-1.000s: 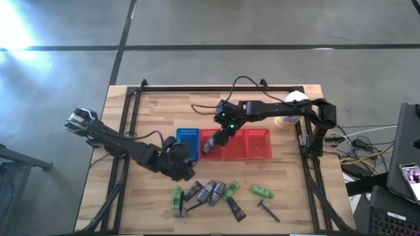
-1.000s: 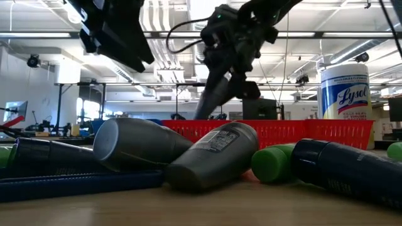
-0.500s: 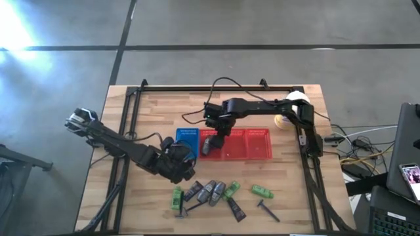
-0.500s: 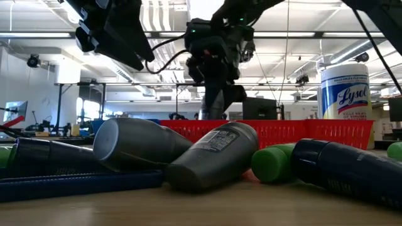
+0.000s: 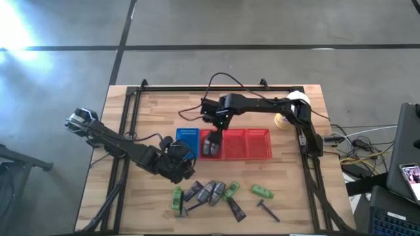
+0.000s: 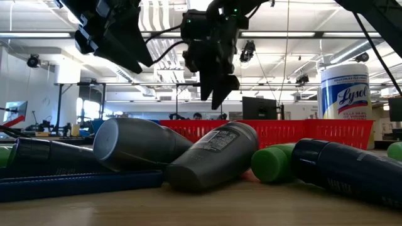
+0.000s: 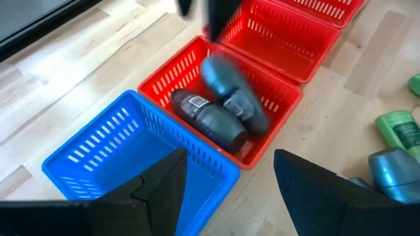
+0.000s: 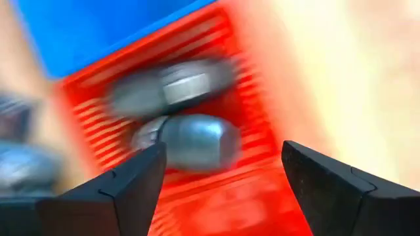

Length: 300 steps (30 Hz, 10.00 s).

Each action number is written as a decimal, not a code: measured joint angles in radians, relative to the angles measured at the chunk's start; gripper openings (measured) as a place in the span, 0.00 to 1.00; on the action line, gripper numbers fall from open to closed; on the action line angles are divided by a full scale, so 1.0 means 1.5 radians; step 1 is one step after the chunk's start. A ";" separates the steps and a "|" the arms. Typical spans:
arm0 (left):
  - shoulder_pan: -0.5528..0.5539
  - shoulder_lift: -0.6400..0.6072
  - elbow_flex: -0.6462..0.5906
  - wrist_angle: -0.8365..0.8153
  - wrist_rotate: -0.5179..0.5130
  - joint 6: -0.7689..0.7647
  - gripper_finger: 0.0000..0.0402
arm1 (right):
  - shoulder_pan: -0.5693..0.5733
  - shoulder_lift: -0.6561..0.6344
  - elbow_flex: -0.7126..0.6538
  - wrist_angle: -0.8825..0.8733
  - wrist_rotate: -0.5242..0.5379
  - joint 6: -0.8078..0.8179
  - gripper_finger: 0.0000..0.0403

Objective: Pick & Place Travel size toiletries
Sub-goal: Put the black deodorant into the left red bin, then put the green shampoo into the blue bin

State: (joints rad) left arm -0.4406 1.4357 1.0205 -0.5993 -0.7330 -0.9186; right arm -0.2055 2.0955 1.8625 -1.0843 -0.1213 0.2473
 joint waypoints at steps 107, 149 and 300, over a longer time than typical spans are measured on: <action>-0.007 0.491 0.453 -0.215 0.429 -0.114 0.53 | 0.514 -0.758 -0.717 0.092 0.159 0.528 0.91; 0.216 0.327 0.271 0.012 0.183 -0.327 0.78 | 0.514 -0.850 -0.714 0.061 0.351 0.690 0.91; -0.096 0.187 0.046 -0.073 0.577 -0.592 0.90 | 0.514 -0.841 -0.664 0.083 0.205 0.568 0.91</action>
State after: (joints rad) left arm -0.5852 1.7157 1.0889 -0.7083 0.1331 -1.8065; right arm 0.5648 0.8341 0.8669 -0.9600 0.1856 1.0998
